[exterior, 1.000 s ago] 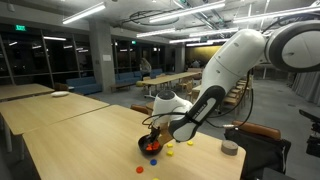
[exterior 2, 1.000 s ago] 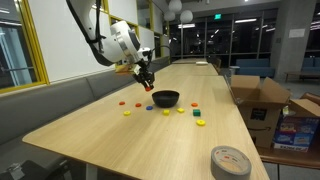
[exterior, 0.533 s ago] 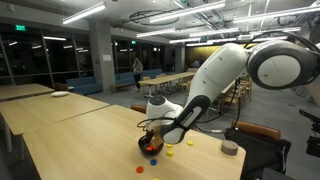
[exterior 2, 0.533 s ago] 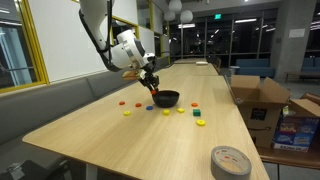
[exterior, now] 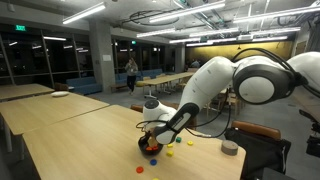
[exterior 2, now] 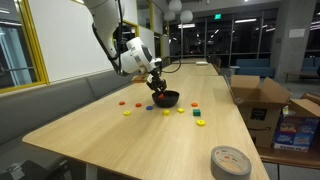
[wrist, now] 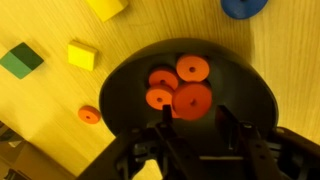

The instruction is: Pick up the yellow and orange object on the table and put them in the bowl

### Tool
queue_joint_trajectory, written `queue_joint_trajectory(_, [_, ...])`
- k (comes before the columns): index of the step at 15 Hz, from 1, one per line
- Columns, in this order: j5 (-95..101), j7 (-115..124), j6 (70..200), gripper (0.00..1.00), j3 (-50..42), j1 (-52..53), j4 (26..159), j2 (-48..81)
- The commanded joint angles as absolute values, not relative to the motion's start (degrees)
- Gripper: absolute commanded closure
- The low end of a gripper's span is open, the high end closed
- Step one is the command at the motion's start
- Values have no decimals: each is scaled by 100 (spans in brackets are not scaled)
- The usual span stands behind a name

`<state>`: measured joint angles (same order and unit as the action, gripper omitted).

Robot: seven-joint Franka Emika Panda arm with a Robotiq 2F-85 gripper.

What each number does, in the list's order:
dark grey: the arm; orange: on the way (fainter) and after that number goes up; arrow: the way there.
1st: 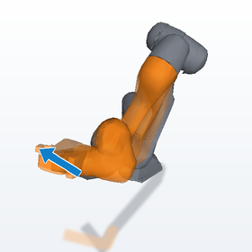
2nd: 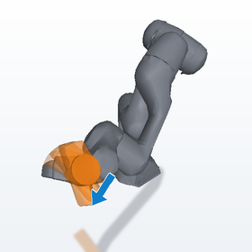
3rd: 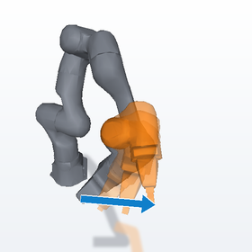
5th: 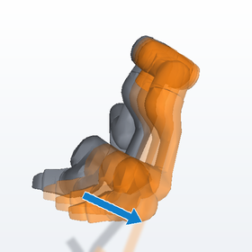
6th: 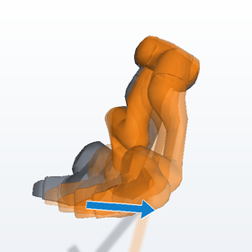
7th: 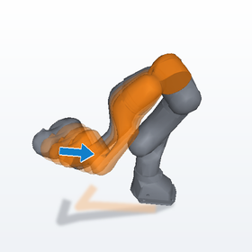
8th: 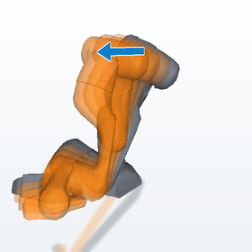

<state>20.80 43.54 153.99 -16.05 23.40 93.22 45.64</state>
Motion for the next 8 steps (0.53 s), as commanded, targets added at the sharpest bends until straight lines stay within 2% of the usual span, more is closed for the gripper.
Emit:
queue_joint_trajectory(1, [1999, 4287, 15117, 19, -1598, 2335, 8982, 4708])
queue_joint_trajectory(3, [2038, 4320, 15056, 3, -1609, 2392, 9105, 4598])
queue_joint_trajectory(8, [2131, 4317, 15018, 0, -1578, 2585, 9618, 4079])
